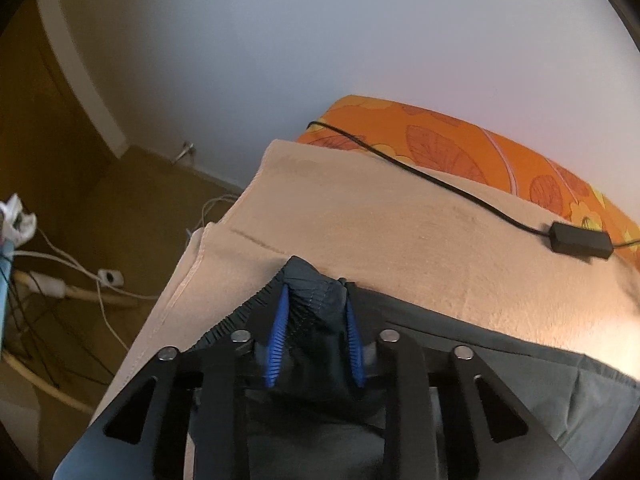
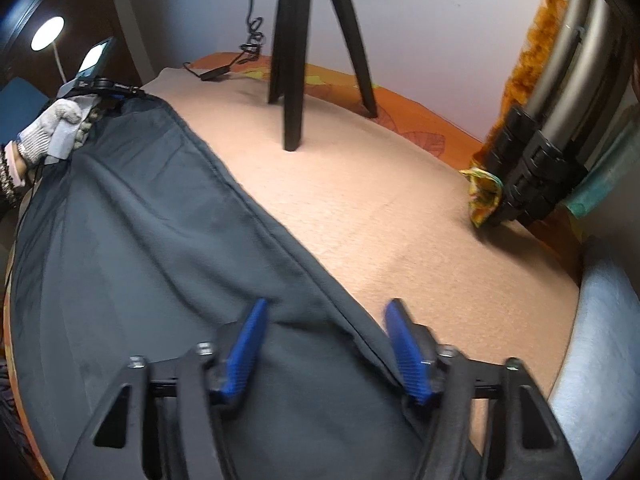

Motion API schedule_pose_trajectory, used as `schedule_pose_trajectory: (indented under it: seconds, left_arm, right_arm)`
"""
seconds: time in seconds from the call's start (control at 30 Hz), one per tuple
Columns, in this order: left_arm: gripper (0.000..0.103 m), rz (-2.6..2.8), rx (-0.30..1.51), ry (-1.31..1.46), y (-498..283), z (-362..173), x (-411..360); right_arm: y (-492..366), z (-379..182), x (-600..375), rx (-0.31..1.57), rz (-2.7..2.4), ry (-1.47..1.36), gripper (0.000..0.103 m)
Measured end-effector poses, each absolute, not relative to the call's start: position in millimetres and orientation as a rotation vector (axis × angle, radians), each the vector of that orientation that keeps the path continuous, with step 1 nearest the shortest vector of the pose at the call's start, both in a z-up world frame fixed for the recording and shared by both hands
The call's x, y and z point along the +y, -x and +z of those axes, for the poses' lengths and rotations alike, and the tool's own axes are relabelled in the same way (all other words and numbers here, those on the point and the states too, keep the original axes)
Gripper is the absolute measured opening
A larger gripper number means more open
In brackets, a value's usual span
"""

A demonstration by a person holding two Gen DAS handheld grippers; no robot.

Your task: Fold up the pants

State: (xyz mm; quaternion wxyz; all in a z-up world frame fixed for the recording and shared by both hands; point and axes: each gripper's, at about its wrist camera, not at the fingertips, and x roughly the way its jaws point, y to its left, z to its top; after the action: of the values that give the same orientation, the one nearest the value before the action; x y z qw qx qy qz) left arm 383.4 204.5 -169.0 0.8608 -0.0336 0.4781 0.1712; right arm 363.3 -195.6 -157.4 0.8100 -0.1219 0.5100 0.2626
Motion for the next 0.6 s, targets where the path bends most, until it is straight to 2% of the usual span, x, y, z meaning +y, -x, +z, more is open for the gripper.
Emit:
schedule_pose_trajectory:
  seconds: [0.07,0.1,0.13,0.17,0.27,0.6]
  left_arm:
    - [0.018,0.353,0.99,0.083,-380.6,-168.1,205.9]
    - [0.017,0.35,0.983,0.105,-379.2,-167.6,208.4]
    - [0.016,0.347,0.972,0.13,-376.0,-165.3,211.1]
    - [0.013,0.337,0.959,0.154,-372.8,-162.6,213.4]
    - [0.012,0.318,0.923,0.176,-365.2,-151.6,216.5]
    - [0.009,0.245,0.805,0.25,-318.0,-101.7,237.0]
  right_arm:
    - [-360.5,-156.4,-192.6,1.096,0.563,0.256,0.024]
    - [-360.0,-155.9,-191.7,1.098,0.555,0.258,0.02]
    - [-358.5,-154.1,-193.4,1.098,0.548,0.266,0.009]
    - [-356.7,-151.9,-193.9,1.096,0.546,0.267,0.003]
    - [-345.2,-139.0,-197.8,1.066,0.545,0.242,0.0]
    - [-285.5,-66.3,-196.5,0.916,0.538,0.221,0.0]
